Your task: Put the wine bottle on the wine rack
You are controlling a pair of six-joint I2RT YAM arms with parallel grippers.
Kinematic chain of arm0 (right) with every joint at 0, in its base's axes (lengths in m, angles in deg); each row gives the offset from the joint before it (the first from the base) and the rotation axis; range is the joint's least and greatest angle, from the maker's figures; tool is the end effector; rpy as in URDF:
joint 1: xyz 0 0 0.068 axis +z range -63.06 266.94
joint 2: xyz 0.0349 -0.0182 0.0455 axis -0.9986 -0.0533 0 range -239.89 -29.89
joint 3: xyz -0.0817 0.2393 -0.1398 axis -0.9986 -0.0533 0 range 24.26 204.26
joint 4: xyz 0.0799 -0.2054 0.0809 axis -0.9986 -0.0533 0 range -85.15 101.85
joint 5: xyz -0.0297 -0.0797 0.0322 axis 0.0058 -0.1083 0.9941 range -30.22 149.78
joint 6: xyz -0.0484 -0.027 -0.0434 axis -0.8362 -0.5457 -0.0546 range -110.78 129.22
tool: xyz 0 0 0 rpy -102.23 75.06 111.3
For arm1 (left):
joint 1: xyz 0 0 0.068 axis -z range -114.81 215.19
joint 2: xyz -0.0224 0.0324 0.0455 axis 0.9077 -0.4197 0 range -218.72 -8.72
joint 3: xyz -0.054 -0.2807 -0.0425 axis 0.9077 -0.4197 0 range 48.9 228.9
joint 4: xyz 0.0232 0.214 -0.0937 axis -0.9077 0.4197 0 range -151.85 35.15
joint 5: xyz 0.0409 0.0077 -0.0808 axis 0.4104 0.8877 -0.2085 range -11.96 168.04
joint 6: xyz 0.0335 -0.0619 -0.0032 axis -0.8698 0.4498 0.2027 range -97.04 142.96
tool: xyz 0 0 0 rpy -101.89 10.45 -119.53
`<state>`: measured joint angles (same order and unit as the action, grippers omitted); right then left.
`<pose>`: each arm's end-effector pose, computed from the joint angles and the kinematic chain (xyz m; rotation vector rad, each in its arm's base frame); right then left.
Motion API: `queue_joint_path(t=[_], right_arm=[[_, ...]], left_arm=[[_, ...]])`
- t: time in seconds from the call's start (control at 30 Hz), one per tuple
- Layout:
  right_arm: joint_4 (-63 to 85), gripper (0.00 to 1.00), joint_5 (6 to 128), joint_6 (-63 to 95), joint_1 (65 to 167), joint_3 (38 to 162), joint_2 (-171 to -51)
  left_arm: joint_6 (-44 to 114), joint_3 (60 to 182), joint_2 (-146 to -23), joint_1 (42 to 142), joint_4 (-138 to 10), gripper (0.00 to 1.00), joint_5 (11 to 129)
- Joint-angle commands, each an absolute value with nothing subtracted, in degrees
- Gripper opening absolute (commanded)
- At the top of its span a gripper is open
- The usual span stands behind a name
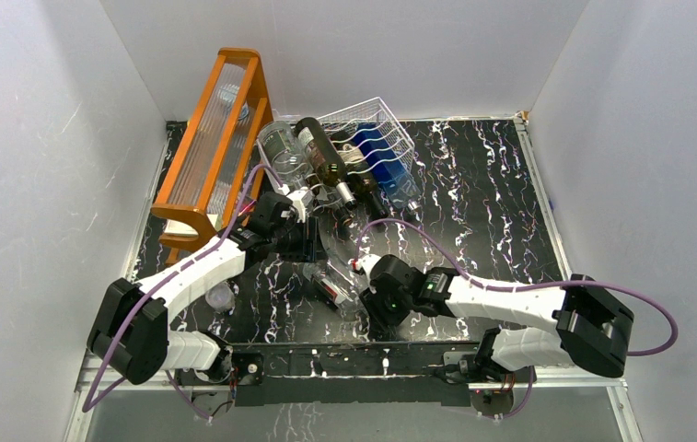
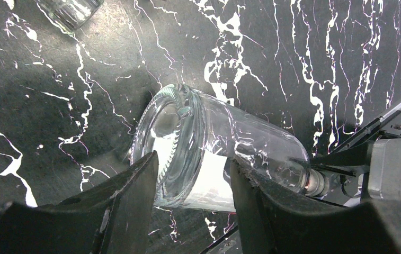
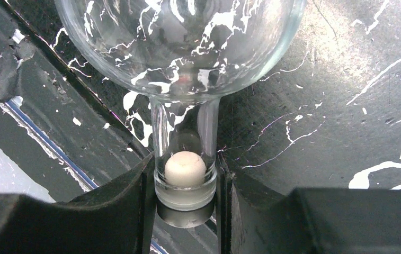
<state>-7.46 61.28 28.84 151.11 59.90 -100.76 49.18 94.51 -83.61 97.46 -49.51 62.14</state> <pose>0.0927 0.1948 0.1956 -1.0097 2.4356 0.5884 0.2127 -0.1531 0.2451 0.2780 2.3959 -0.8216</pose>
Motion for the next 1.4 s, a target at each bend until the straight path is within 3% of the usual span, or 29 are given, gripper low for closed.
queue_joint_path(t=[0.0, 0.37, 0.5, 0.67, 0.87, 1.2, 1.37], right_arm=[[-4.2, 0.43, 58.5, 27.0, 150.9, 64.6, -102.5], [1.2, 0.6, 55.9, 28.6, 150.9, 65.2, -106.6], [1.8, 0.61, 55.6, 28.6, 150.9, 65.0, -107.4], [4.1, 0.72, 54.7, 27.5, 150.9, 61.8, -106.4], [5.7, 0.76, 53.5, 28.6, 151.0, 59.6, -106.3], [9.8, 0.69, 53.2, 29.6, 151.1, 56.5, -109.1], [10.0, 0.53, 53.0, 30.2, 151.1, 56.3, -110.1]], left_arm=[[48.9, 93.1, -83.8, 97.7, -46.3, 0.49, 60.2], [48.4, 92.9, -83.5, 97.6, -45.8, 0.49, 60.8], [48.2, 93.1, -83.7, 97.7, -45.6, 0.49, 61.0], [48.2, 93.2, -83.8, 97.7, -45.3, 0.49, 61.0], [48.3, 93.2, -84.3, 97.8, -45.2, 0.49, 60.5], [48.6, 92.9, -84.2, 97.7, -44.9, 0.46, 59.3], [49.2, 92.3, -83.5, 97.7, -45.3, 0.44, 58.3]])
